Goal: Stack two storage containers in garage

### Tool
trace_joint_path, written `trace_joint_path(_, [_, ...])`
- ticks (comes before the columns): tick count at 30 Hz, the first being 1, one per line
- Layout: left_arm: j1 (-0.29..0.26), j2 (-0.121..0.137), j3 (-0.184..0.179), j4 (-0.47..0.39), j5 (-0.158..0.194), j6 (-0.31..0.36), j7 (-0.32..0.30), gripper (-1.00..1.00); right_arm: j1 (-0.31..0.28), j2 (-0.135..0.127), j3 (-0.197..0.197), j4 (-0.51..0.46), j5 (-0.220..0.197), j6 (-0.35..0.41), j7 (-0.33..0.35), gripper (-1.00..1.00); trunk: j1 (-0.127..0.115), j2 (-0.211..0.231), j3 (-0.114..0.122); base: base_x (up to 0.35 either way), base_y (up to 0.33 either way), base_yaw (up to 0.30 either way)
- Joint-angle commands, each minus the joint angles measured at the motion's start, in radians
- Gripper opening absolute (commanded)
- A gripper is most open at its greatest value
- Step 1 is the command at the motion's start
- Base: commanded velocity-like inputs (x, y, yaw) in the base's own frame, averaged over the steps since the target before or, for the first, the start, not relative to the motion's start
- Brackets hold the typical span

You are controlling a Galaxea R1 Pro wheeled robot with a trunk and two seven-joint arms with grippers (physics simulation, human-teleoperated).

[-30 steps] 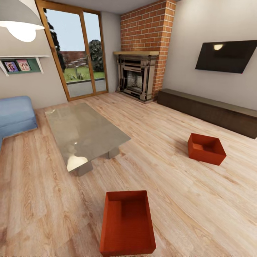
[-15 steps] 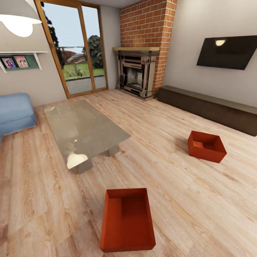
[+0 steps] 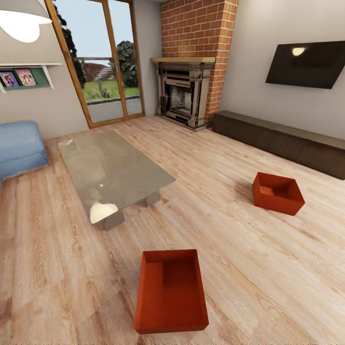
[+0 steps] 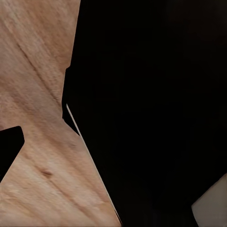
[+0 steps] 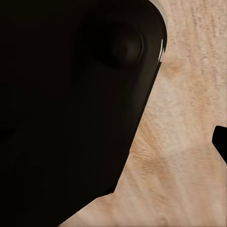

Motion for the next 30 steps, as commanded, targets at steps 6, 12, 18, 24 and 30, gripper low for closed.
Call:
trace_joint_path(6, [0.000, 0.000, 0.000, 0.000, 0.004, -0.002, 0.001, 1.00, -0.001, -0.002, -0.001, 0.002, 0.009, -0.005, 0.000, 1.00, 0.000, 0.000, -0.010, 0.000, 0.000, 0.000])
trace_joint_path(12, [0.000, 0.001, 0.000, 0.000, 0.004, -0.002, 0.001, 1.00, -0.001, -0.002, -0.001, 0.001, 0.009, -0.005, 0.000, 1.00, 0.000, 0.000, -0.020, 0.000, 0.000, 0.000])
trace_joint_path(18, [0.000, 0.001, 0.000, 0.000, 0.004, -0.002, 0.001, 1.00, -0.001, -0.002, -0.001, 0.001, 0.009, -0.006, 0.000, 1.00, 0.000, 0.000, -0.030, 0.000, 0.000, 0.000])
trace_joint_path(24, [0.000, 0.001, 0.000, 0.000, 0.004, -0.002, 0.001, 1.00, -0.001, -0.002, -0.001, 0.001, 0.009, -0.006, 0.000, 1.00, 0.000, 0.000, -0.039, 0.000, 0.000, 0.000])
trace_joint_path(30, [0.000, 0.001, 0.000, 0.000, 0.004, -0.002, 0.001, 1.00, -0.001, -0.001, 0.001, 0.001, 0.011, -0.002, 0.002, 1.00, 0.000, 0.000, -0.044, 0.000, 0.000, 0.000])
